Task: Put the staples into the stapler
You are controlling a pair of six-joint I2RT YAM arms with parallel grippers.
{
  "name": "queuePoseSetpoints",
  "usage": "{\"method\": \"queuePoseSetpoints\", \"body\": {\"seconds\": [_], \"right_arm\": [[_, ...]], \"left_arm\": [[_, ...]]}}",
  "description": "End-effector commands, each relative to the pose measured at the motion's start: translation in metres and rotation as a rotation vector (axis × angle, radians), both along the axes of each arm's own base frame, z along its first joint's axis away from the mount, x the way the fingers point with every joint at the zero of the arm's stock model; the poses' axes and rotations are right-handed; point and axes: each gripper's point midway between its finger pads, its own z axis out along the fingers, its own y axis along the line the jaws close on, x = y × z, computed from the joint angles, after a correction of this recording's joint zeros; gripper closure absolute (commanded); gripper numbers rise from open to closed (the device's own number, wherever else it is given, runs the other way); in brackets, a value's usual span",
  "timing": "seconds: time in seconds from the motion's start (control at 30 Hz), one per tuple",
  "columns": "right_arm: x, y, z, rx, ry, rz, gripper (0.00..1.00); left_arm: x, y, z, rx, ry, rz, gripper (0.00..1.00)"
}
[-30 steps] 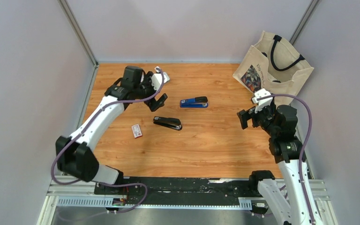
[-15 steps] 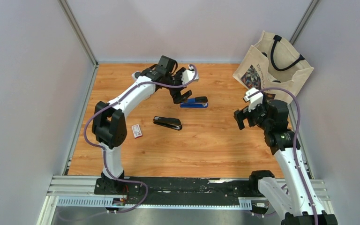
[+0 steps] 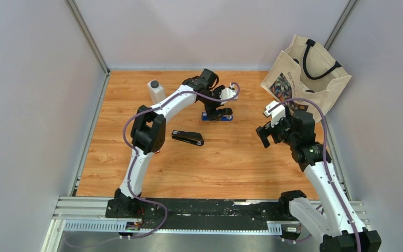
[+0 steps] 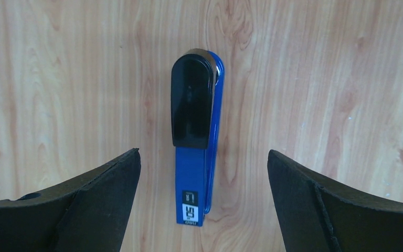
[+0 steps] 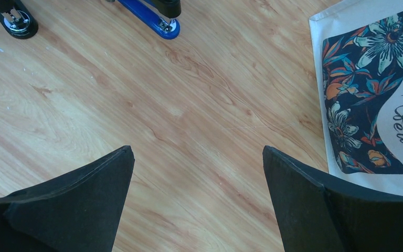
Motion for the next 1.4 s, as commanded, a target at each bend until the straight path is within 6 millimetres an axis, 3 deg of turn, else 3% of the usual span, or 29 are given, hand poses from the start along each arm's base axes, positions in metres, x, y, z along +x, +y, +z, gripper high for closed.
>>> {"method": "queuePoseSetpoints", "body": {"seconds": [0.0,0.1,0.4,0.8,1.03,1.13,1.2,1.37], "right_arm": [[0.004,0.001,-0.002,-0.053,-0.017,0.014,0.0],[0.004,0.004,-0.005,-0.066,-0.009,0.025,0.0],[0.006,0.009,-0.011,-0.113,-0.003,0.03,0.0],[0.006,0.008,-0.008,-0.111,-0.011,0.019,0.0],[0.005,0.008,-0.008,-0.111,-0.011,0.022,0.0],[0.006,0.009,-0.009,-0.113,-0.01,0.026,0.0],[0.006,0.01,-0.008,-0.111,-0.011,0.027,0.0],[0.006,0.009,-0.001,-0.1,-0.026,0.011,0.0]], "left_arm": [[0.002,-0.011,-0.005,0.023,-0.028,-0.044,0.03],[0.005,-0.014,-0.014,0.044,-0.038,-0.047,0.07],[0.005,-0.012,-0.023,0.082,-0.022,-0.046,0.39],[-0.004,-0.008,-0.038,0.164,-0.028,-0.079,0.44],[-0.003,-0.009,-0.04,0.183,-0.04,-0.072,0.67],[-0.001,-0.011,-0.036,0.169,-0.039,-0.054,0.91],[-0.003,-0.013,-0.031,0.15,-0.03,-0.046,1.0],[-0.012,-0.02,0.009,0.072,-0.025,-0.033,1.0]]}}
